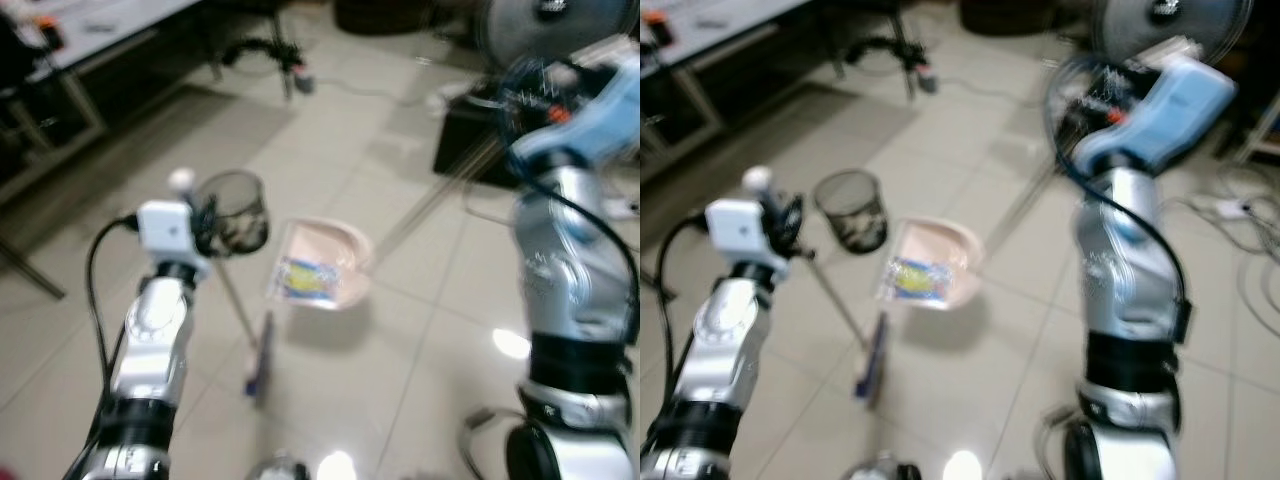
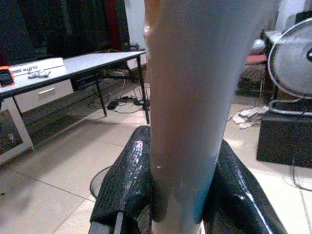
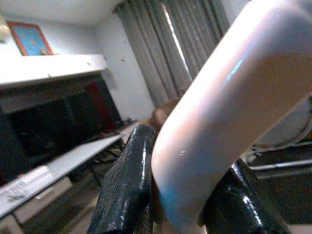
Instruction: Sweep floor
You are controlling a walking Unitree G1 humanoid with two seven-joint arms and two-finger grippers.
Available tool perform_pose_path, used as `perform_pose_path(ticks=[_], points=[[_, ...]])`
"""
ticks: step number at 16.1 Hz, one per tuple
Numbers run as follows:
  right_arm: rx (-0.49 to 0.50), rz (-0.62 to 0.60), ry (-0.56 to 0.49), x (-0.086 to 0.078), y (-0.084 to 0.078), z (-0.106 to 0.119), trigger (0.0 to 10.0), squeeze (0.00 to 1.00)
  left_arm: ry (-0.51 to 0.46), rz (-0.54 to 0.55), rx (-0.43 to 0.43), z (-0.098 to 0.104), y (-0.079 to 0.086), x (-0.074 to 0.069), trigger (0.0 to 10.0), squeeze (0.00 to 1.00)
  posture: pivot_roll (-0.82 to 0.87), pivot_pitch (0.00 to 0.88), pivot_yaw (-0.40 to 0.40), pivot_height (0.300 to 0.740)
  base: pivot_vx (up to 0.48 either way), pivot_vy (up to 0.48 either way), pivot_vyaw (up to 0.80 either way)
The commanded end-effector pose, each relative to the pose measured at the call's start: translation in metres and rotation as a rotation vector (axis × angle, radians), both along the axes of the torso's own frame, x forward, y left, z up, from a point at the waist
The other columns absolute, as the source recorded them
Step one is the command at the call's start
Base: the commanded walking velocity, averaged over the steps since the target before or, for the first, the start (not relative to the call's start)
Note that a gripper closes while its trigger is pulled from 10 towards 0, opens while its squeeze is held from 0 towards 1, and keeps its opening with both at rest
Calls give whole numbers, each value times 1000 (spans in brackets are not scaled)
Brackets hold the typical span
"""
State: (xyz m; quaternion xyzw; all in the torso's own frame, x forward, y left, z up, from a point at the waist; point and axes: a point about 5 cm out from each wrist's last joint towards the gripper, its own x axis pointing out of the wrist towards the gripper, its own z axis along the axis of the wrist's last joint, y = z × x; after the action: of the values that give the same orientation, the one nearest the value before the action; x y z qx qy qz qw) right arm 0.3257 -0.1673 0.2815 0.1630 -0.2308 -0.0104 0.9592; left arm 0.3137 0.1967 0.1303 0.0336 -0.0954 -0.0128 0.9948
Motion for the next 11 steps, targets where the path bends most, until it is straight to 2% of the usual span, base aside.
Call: perform_pose_path(ticks=[1, 4, 11], points=[[22, -11, -58, -6, -7, 13, 10000, 0, -32, -13, 5, 9, -6, 0, 10000, 0, -79, 24, 80, 740, 356, 0, 0], [5, 2, -54, -3, -4, 19, 10000, 0, -31, -15, 8, 9, -12, -2, 10000, 0, -66, 21, 59, 740, 364, 0, 0], [-1, 37, -54, 3, -1, 31, 10000, 0, -64, 49, 40, 20, -1, -8, 10000, 0, -25, 35, -31, 740, 363, 0, 800]])
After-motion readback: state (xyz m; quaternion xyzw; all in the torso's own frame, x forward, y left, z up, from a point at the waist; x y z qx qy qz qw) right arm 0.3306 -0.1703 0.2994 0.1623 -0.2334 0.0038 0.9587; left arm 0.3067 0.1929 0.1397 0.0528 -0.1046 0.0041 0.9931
